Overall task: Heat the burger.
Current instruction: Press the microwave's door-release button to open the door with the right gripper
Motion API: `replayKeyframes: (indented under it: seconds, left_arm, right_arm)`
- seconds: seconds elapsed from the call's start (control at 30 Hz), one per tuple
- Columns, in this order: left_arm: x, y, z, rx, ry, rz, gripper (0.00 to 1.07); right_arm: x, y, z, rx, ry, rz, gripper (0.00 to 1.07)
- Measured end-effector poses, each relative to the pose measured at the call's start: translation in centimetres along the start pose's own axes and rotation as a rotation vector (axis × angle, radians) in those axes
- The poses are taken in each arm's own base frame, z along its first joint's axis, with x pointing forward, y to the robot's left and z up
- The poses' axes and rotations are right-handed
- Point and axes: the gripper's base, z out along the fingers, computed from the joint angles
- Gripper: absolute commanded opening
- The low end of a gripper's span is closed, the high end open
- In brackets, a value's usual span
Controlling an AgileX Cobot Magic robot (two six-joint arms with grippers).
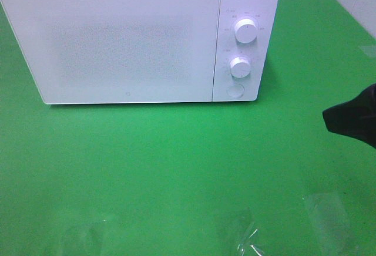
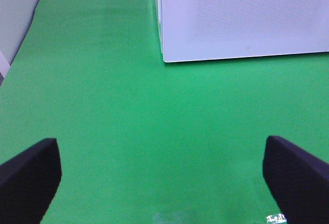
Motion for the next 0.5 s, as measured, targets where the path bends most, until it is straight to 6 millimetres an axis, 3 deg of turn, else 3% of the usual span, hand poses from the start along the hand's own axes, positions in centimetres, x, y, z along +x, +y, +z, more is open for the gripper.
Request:
replayKeyframes:
  seconds: [0.5]
  left_arm:
    - [0.0, 0.0, 0.0, 0.000, 0.000, 0.000, 1.00]
  right_arm:
    - [1.2, -0.8, -1.7, 0.037, 0.058, 0.040, 0.73]
